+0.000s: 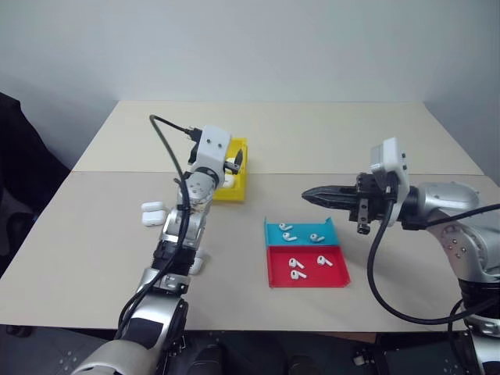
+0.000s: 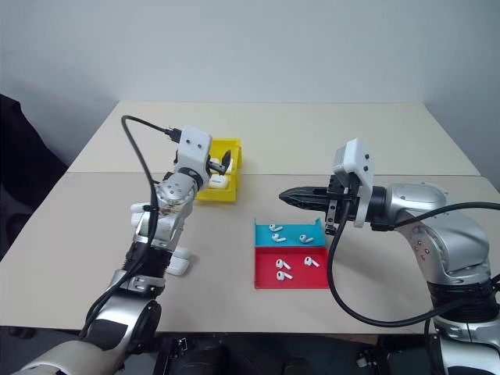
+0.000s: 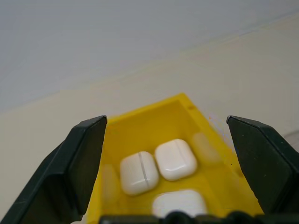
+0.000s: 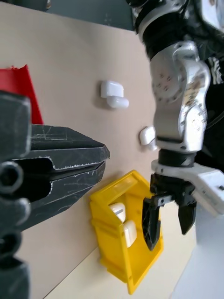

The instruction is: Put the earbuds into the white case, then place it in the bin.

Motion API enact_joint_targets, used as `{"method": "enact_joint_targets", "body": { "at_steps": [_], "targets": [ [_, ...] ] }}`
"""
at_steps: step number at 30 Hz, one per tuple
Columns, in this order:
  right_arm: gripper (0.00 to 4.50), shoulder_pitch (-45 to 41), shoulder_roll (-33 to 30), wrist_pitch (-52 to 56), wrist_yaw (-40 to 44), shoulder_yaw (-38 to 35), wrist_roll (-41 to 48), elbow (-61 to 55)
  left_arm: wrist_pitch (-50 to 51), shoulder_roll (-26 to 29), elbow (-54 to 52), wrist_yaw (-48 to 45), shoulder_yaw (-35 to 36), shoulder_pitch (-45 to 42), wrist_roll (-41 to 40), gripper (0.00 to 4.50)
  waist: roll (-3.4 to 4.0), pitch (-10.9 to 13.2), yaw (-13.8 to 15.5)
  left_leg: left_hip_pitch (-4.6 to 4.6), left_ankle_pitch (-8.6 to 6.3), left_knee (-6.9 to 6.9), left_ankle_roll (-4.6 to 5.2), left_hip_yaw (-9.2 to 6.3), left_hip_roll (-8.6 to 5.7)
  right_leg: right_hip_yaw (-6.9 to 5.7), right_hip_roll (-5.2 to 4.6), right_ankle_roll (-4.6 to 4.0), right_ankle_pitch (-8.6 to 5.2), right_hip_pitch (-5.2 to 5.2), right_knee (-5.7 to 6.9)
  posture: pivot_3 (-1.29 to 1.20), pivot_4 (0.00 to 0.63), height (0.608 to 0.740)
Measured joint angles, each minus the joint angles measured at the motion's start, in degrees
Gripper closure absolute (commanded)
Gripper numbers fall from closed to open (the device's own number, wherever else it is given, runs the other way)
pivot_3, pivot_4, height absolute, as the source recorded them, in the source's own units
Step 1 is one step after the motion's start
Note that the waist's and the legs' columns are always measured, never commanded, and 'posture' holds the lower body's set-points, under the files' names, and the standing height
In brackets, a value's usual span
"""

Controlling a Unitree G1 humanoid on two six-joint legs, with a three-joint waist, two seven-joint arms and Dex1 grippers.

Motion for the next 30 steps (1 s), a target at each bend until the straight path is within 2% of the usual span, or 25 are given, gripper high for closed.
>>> {"method": "enact_joint_targets", "body": {
  "at_steps": [5,8,13,19,24,30],
  "targets": [
    [4.50,4.3,-5.8,-3.0,3.4,0.7,-4.6,1.0,5.6,9.2,-17.1,-17.2,2.5,9.8,-13.6,0.02,0.02,0.0,-0.3,0.01,0.18,-0.02,-0.30,0.01,0.04,0.02,0.01,0.00,0.00,0.00,-0.01,0.00,0.150,0.740],
    [4.50,7.9,-9.8,-7.3,6.3,1.4,-9.2,3.0,6.5,17.9,-23.6,-24.8,2.6,15.8,-16.5,0.02,0.03,0.0,-0.2,0.05,0.02,-0.01,-0.03,0.00,0.04,0.02,0.01,0.00,0.00,0.05,0.00,0.00,0.150,0.740],
    [4.50,14.2,-11.9,-18.1,12.6,-0.8,-12.2,6.4,8.5,27.1,-30.0,-34.5,6.8,23.2,-24.4,0.02,0.04,0.0,0.0,0.07,-0.01,-0.02,0.01,0.01,0.07,0.02,0.01,0.00,0.00,0.06,-0.02,0.00,0.150,0.740],
    [4.50,18.2,-15.6,-28.4,20.7,-8.8,-12.0,7.9,9.4,33.6,-33.5,-40.9,15.0,30.5,-32.9,0.02,0.05,0.0,-0.1,0.15,-0.03,-0.03,0.04,0.04,0.13,0.02,0.04,0.00,0.00,0.14,-0.03,0.00,0.150,0.740],
    [4.50,20.2,-17.1,-30.5,23.5,-11.2,-11.7,8.8,11.4,39.1,-36.0,-45.3,21.2,36.1,-38.8,0.02,0.06,0.0,-0.3,0.27,-0.05,-0.07,0.07,0.12,0.19,0.10,0.05,-0.02,-0.01,0.17,-0.01,0.00,0.150,0.740],
    [4.50,20.5,-17.7,-30.8,24.5,-12.3,-11.2,8.4,11.5,40.8,-38.1,-45.2,24.6,40.9,-40.8,0.02,0.06,0.0,-0.1,0.31,-0.07,-0.08,0.10,0.16,0.21,0.12,0.05,-0.02,-0.01,0.21,-0.02,0.00,0.150,0.740]
  ]
}}
